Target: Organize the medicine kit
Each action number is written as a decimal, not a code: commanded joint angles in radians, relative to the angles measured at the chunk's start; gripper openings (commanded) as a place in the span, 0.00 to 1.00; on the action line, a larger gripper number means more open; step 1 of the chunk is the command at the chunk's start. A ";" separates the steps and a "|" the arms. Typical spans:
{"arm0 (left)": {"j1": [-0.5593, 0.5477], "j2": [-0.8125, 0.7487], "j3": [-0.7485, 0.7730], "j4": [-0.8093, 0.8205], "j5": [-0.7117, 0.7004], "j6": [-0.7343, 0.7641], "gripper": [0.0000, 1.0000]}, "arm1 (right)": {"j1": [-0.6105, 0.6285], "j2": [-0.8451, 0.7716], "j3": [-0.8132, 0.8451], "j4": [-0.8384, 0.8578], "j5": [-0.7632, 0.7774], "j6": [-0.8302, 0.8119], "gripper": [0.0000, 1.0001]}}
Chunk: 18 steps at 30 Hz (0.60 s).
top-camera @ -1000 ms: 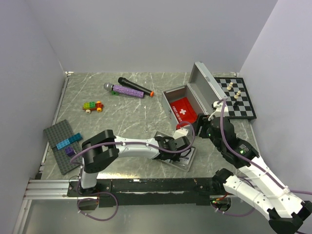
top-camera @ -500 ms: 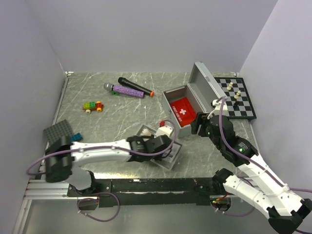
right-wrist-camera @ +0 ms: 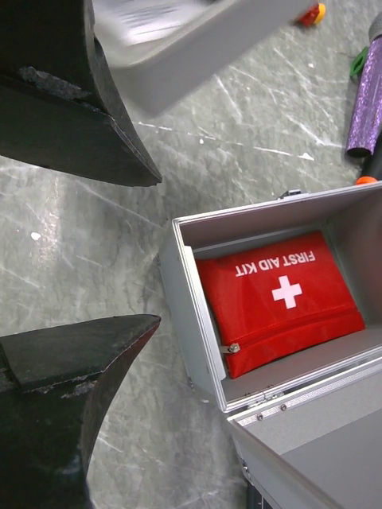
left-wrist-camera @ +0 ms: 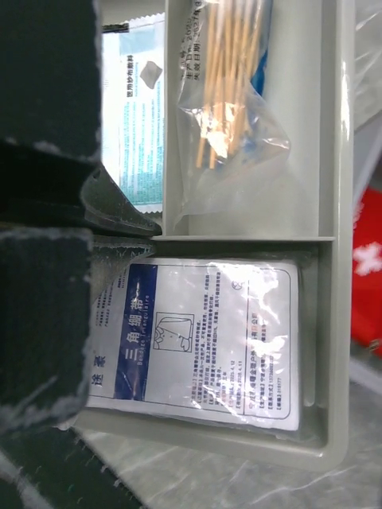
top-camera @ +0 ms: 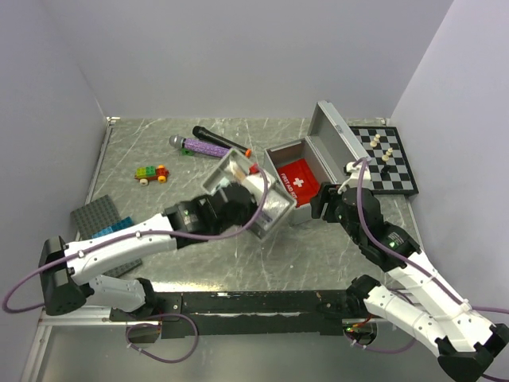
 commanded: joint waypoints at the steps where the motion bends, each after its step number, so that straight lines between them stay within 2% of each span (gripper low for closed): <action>1: 0.137 0.019 0.101 0.182 0.215 0.272 0.01 | 0.006 -0.047 -0.007 0.017 -0.010 -0.002 0.72; 4: 0.213 0.103 0.162 0.187 0.298 0.393 0.01 | 0.006 -0.077 -0.023 0.008 -0.049 0.010 0.72; 8: 0.289 0.243 0.268 0.163 0.422 0.480 0.01 | 0.006 -0.123 -0.062 0.017 -0.140 0.000 0.72; 15: 0.327 0.455 0.497 0.097 0.539 0.599 0.01 | 0.006 -0.176 -0.143 0.064 -0.406 -0.040 0.70; 18: 0.332 0.537 0.602 0.069 0.553 0.626 0.01 | 0.006 -0.214 -0.178 0.066 -0.441 -0.036 0.70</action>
